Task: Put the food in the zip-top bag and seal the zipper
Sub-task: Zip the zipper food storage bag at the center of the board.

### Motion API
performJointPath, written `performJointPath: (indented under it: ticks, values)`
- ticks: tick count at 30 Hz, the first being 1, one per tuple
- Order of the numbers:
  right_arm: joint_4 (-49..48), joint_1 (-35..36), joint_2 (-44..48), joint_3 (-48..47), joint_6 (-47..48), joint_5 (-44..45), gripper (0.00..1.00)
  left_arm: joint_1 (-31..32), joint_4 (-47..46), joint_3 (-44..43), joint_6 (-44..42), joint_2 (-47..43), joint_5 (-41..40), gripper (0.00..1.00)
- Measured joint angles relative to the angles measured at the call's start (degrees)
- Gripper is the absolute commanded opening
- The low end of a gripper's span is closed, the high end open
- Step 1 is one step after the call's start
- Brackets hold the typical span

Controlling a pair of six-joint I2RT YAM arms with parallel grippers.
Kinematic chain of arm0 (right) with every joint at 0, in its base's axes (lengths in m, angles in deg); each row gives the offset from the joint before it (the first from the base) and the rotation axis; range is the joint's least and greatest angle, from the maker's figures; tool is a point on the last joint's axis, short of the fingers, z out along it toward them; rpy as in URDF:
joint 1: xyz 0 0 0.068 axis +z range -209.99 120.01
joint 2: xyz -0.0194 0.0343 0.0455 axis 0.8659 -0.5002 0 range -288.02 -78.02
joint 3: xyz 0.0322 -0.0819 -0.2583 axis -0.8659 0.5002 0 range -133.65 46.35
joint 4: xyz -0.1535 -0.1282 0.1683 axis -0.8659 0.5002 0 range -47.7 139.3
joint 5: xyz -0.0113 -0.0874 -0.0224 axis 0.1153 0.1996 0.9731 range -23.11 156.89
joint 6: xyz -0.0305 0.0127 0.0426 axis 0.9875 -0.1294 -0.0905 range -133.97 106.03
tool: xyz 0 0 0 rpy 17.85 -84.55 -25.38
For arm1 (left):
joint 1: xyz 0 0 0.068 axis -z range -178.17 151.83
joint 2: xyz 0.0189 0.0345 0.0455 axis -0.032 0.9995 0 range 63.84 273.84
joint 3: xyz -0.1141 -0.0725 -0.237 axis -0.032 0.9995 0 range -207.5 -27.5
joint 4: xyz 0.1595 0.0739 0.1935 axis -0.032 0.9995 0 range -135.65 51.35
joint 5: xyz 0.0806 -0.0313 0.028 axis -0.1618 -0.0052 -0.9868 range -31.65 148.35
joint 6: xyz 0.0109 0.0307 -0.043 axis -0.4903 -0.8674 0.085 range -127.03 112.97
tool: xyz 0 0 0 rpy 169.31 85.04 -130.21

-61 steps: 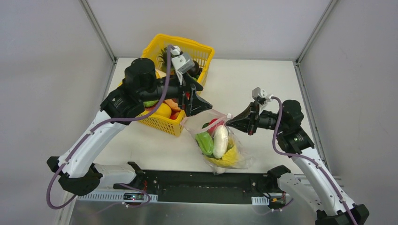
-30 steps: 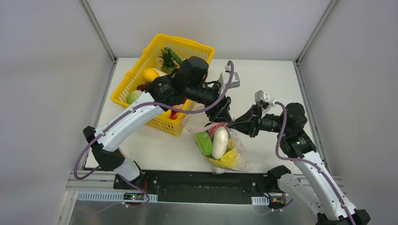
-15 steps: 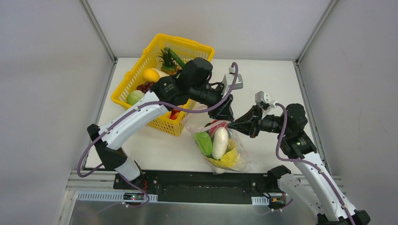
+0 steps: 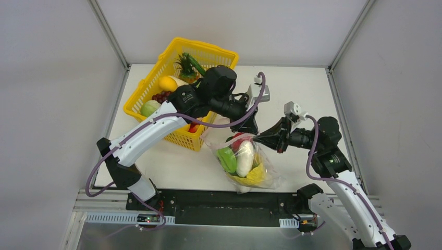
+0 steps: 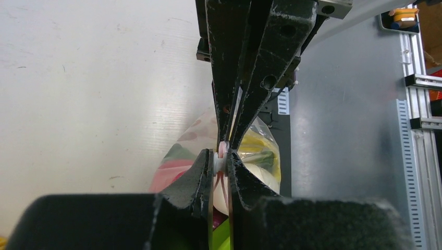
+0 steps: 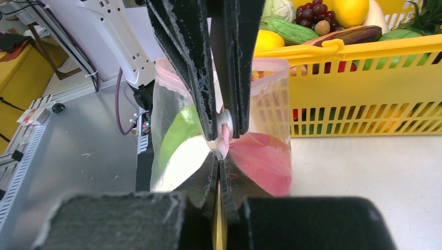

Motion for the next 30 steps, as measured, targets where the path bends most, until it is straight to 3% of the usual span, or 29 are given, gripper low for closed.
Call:
performJointPath:
  ticks: [19,22,30]
  values:
    - [-1.1,0.0,1.5,0.7,-1.2,2.4,0.0,0.3,4.0,6.1,-5.5,-7.7,-7.3,0.0]
    - [-1.3,-0.1,1.6,0.7,-2.0,1.8,0.11,0.3,3.9,6.1,-5.1,-7.8,-7.3,0.0]
    - [-1.7,-0.4,0.8,-0.3,-3.0,-0.5,0.11,0.2,3.6,5.4,-1.8,-7.6,-5.2,0.0]
